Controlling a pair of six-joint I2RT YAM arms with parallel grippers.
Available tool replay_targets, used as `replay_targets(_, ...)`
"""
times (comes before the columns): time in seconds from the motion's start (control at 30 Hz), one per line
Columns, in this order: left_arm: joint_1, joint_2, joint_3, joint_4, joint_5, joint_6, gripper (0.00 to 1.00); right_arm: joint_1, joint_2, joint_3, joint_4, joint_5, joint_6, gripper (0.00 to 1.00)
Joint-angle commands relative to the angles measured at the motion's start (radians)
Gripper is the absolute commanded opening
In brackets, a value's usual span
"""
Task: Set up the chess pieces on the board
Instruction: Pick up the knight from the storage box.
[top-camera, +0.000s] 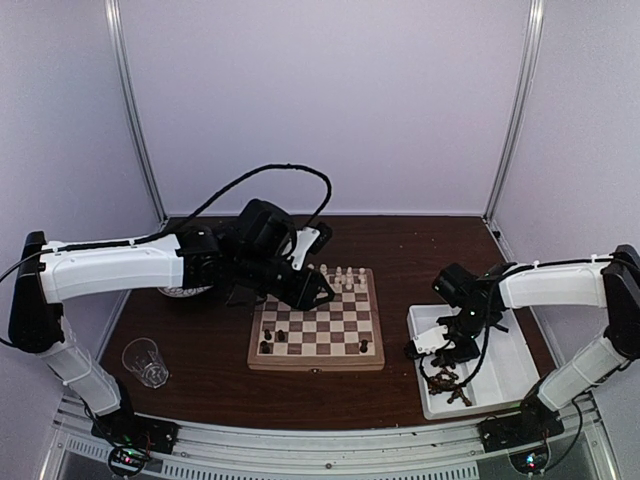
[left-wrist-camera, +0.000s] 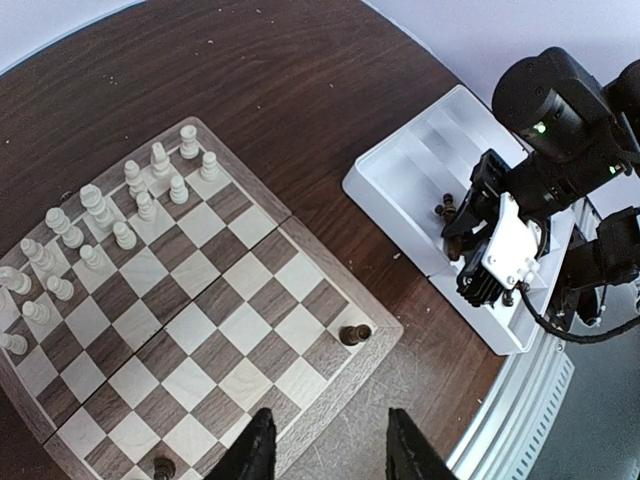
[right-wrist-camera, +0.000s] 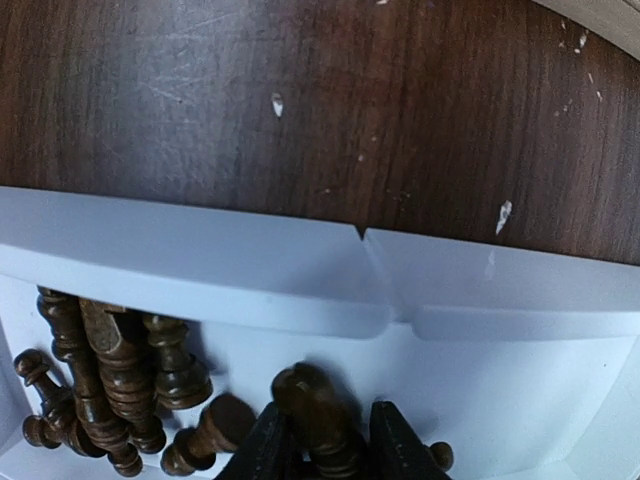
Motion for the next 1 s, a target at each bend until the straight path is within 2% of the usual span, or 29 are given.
replay_targets(0.0, -0.001, -0.012, -0.01, 0.036, -0.003, -0.01, 0.38, 0.015, 0.012, -0.041, 0.018, 0.033, -0.039, 0.32)
replay_targets(0.3, -0.002, 0.009, 0.001, 0.039, 0.009, -0.017, 0.38, 0.01, -0.005, -0.065, 0.025, 0.061, 0.003, 0.35)
replay_targets(0.73, -0.002, 0.009, -0.008, 0.044, 0.02, -0.017, 0.38, -0.021, -0.014, -0.023, -0.131, 0.062, -0.035, 0.4)
replay_targets(0.8, -0.002, 0.008, -0.011, 0.044, 0.024, -0.017, 0.38, -0.022, -0.014, -0.019, -0.153, 0.058, -0.04, 0.46)
replay_targets(0.97, -0.002, 0.007, -0.011, 0.046, 0.027, -0.017, 0.38, -0.026, -0.025, 0.01, -0.191, 0.044, -0.034, 0.47)
